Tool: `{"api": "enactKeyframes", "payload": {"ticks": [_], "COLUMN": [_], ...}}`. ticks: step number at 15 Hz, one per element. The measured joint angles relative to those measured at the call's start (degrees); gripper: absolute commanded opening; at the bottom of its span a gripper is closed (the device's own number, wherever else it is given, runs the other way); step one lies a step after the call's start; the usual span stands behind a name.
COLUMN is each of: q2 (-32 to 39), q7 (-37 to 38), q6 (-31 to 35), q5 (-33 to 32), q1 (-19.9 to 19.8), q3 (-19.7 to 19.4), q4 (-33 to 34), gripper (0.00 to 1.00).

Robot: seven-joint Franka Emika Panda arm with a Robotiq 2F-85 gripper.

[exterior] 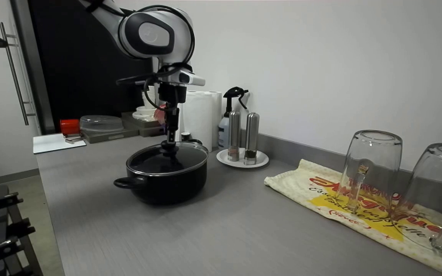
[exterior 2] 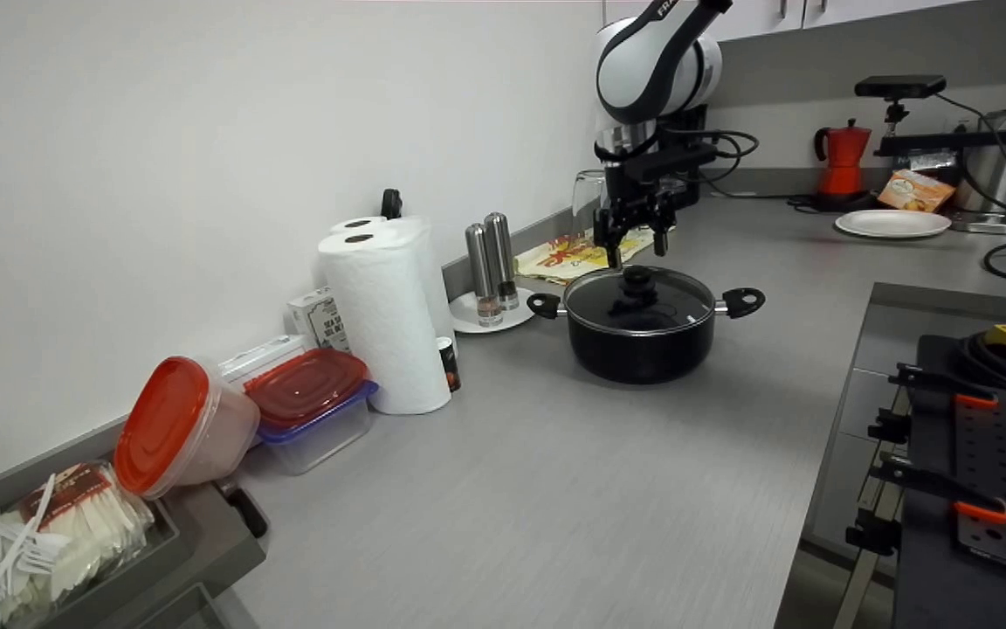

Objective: Pick up the lid from the pot and put it on the table

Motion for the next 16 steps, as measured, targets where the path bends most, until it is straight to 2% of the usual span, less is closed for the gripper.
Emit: {"api": "enactKeyframes", "payload": {"ticks": [2,3,5,8,11,16], "q2": [0.5,0.8,1.4,2.0,2.0,2.0], "q7": [0.0,0.0,-0.1,-0.1,-0.1,-0.2], "q6": [-0.3,-0.4,-0.6,-0.6,-0.9,-1.2], "q5": [0.6,0.8,1.1,1.4,1.5,1.5], "q1": [0.0,0.0,0.0,0.1,0.1,0.1], "q3": [0.2,0.2,0.4,0.6,0.6,0.6], "q4": [0.0,0.0,0.0,0.0,0.2,0.4], "gripper": [1.0,0.75,0.68,0.44,0.24,0.24]}}
